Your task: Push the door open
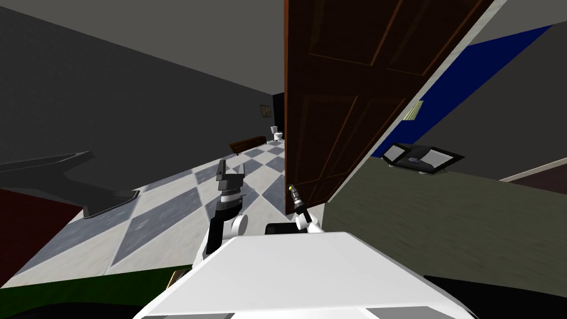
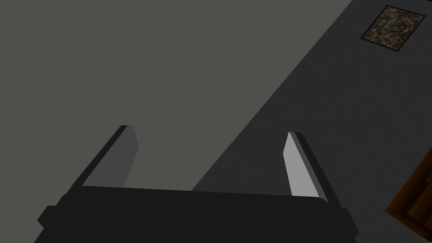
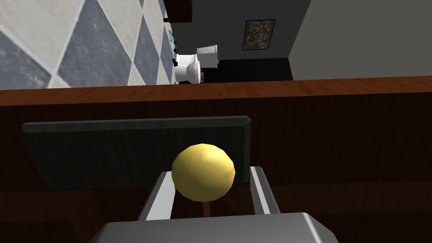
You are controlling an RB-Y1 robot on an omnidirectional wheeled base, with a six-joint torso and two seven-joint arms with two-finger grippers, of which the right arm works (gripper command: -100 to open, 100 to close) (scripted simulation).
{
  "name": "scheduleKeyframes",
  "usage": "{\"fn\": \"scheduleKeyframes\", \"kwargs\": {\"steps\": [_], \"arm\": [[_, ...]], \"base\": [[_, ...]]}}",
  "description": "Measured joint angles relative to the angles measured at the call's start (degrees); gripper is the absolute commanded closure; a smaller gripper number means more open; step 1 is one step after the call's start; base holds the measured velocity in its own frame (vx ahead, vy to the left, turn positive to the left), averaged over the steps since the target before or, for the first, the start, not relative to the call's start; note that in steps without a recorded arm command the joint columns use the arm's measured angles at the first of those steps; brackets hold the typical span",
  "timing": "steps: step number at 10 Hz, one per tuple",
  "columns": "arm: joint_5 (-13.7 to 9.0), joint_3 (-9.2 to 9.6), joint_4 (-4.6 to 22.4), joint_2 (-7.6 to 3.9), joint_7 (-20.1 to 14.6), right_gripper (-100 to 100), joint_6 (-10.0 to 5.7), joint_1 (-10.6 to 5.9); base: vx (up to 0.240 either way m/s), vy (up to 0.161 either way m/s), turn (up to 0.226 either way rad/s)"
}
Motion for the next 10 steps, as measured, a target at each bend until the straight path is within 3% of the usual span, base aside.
{"fn": "scheduleKeyframes", "kwargs": {"steps": [4,6,7,8,10], "arm": [[0.12,0.26,0.03,0.20,0.03,100,0.24,0.12],[0.05,0.16,0.43,-0.24,0.00,100,0.30,0.06],[-0.17,-0.31,2.97,-0.78,-0.41,100,-1.02,-1.15],[-0.30,-0.62,1.26,-1.43,-0.21,-100,-0.64,-0.41],[1.23,-0.46,-1.37,-2.39,-0.44,-100,-0.06,2.05]], "base": [[0.001,-0.007,0.006],[0.134,-0.017,-0.043],[0.130,-0.007,-0.037],[0.043,-0.036,-0.053],[-0.010,-0.055,-0.055]]}}
